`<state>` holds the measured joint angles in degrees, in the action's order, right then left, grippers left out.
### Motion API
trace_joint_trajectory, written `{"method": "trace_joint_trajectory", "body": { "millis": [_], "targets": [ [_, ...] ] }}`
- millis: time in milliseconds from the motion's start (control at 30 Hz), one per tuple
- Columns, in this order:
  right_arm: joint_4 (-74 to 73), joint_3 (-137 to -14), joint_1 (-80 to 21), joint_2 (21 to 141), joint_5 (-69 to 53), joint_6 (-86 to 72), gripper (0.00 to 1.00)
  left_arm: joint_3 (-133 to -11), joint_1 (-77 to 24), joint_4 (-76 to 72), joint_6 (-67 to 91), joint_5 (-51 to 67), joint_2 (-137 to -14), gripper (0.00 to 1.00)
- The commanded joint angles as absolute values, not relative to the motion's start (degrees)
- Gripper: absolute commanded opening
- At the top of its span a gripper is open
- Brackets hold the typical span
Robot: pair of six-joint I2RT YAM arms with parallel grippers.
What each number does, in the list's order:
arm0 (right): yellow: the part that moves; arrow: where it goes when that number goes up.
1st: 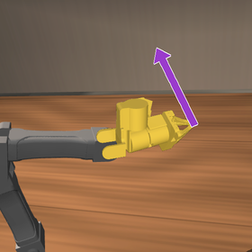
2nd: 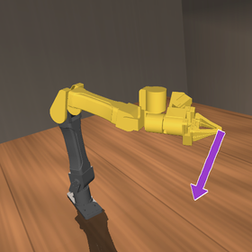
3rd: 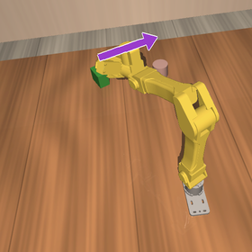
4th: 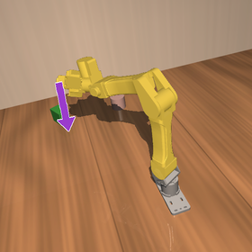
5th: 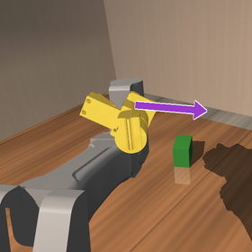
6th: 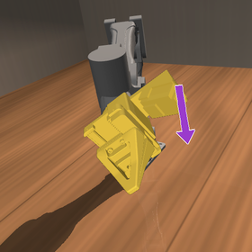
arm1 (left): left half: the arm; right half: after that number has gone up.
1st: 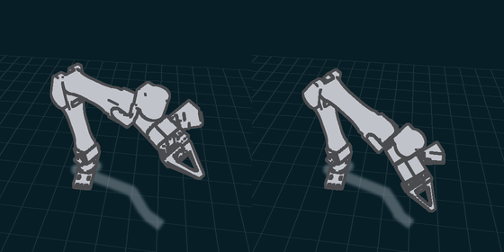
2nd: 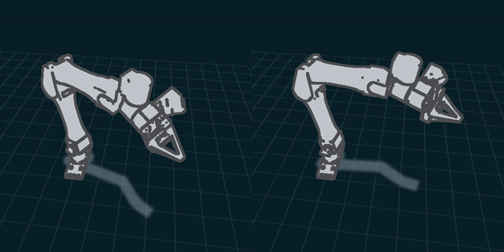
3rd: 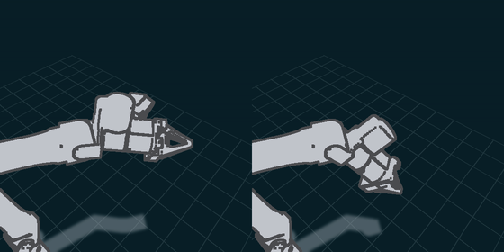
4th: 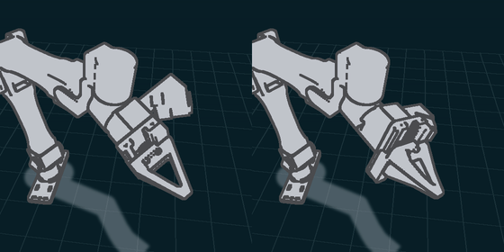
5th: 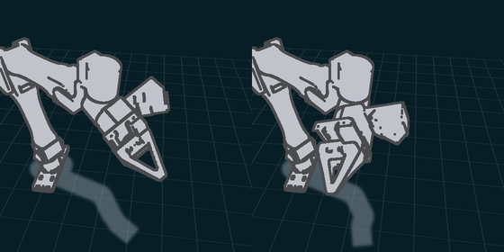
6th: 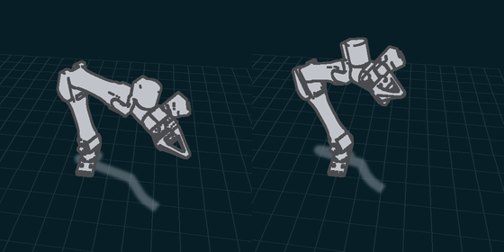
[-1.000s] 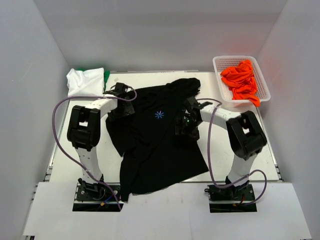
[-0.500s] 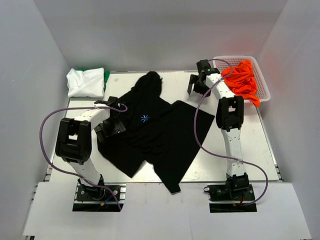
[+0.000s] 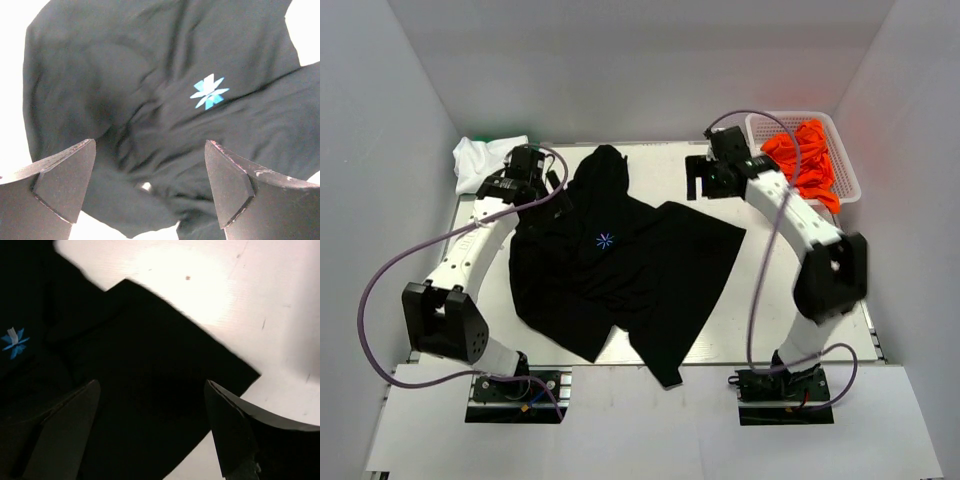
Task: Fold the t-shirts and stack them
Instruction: Flatten out the tshirt
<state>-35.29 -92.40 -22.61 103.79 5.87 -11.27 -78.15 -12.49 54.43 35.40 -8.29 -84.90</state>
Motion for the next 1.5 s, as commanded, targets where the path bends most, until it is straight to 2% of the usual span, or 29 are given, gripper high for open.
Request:
{"method": "trace_joint_trajectory", "body": {
  "millis": [0, 67, 267, 500, 600, 733, 867, 1000, 1267, 1400, 1467],
  "targets": [
    [-34.2, -82.9, -23.6, 94.0, 6.8, -16.8, 0.9, -80.5, -12.7, 44.9, 31.3, -3.4, -87.6, 1.0],
    [-34.5, -72.1, -26.2, 91.7, 5.0, -19.7, 0.9, -82.3, -12.7, 44.4, 30.2, -2.8, -92.4, 1.0],
    [-33.7, -60.4, -35.4, 88.8, -5.2, -23.5, 0.9, -85.1, -11.4, 38.2, 28.7, 0.8, -102.1, 1.0],
    [-30.2, -55.8, -39.3, 94.3, -7.2, -27.6, 0.9, -83.5, -12.7, 38.2, 27.9, -3.0, -108.0, 1.0],
    [-30.7, -57.0, -38.1, 97.6, -2.2, -27.8, 0.9, -80.1, -12.0, 37.4, 29.2, -1.9, -108.6, 1.0],
    [-30.6, -60.2, -33.1, 104.5, -1.3, -25.6, 0.9, -76.7, -12.0, 35.8, 29.7, -0.6, -109.8, 1.0],
    [-30.8, -62.8, -27.2, 107.5, 2.1, -22.2, 0.9, -81.6, -12.0, 38.3, 29.7, -1.8, -115.1, 1.0],
    [-31.9, -73.4, -19.0, 113.4, 1.3, -18.8, 0.9, -86.7, -12.0, 39.4, 29.2, -2.4, -120.5, 1.0],
    [-38.7, -103.0, -14.6, 127.9, 1.9, -9.7, 0.9, -106.5, -11.5, 43.9, 25.2, -6.7, -132.0, 1.0],
    [-40.5, -111.2, -13.6, 129.8, -1.3, -8.1, 0.9, -120.3, -11.0, 47.5, 23.5, -5.4, -137.5, 1.0],
    [-40.0, -110.7, -14.1, 127.5, -4.4, -6.1, 0.9, -121.6, -11.0, 48.3, 22.9, -4.8, -136.6, 1.0]
  ]
}}
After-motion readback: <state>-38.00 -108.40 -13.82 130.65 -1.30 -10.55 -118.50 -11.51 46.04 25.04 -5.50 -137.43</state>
